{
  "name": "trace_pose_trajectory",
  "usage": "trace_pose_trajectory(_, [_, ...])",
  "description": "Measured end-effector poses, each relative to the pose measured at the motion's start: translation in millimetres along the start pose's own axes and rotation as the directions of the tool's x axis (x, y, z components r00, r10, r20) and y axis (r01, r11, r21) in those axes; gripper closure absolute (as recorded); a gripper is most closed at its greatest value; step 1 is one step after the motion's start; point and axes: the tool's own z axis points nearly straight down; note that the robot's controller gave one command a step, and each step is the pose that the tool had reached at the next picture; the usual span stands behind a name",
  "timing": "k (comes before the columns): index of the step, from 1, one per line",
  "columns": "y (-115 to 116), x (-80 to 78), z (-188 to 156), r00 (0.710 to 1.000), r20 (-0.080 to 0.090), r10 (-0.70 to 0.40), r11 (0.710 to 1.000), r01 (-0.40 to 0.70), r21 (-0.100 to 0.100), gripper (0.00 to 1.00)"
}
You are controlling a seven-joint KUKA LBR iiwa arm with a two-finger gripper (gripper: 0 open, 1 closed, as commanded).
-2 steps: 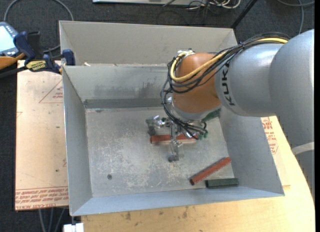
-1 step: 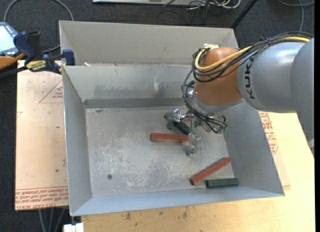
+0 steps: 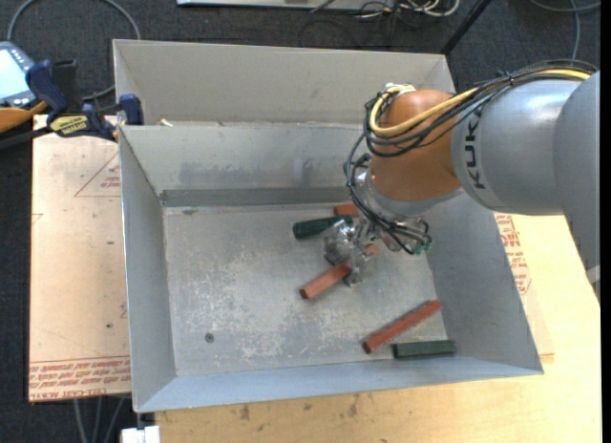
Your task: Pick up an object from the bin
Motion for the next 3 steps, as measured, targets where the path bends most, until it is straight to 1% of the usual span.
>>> trace_pose_trajectory(1, [-7,32.1,-128,0.999,0.006,-0.036,0.999,0.036,0.005,1.0])
trace_pose_trajectory(2, [-61,-11.6,-122,0.957,0.002,-0.29,0.957,0.29,0.002,1.0])
trace_pose_trajectory(3, [-9,-49.7,-169,0.875,0.005,-0.483,0.876,0.483,0.003,1.0])
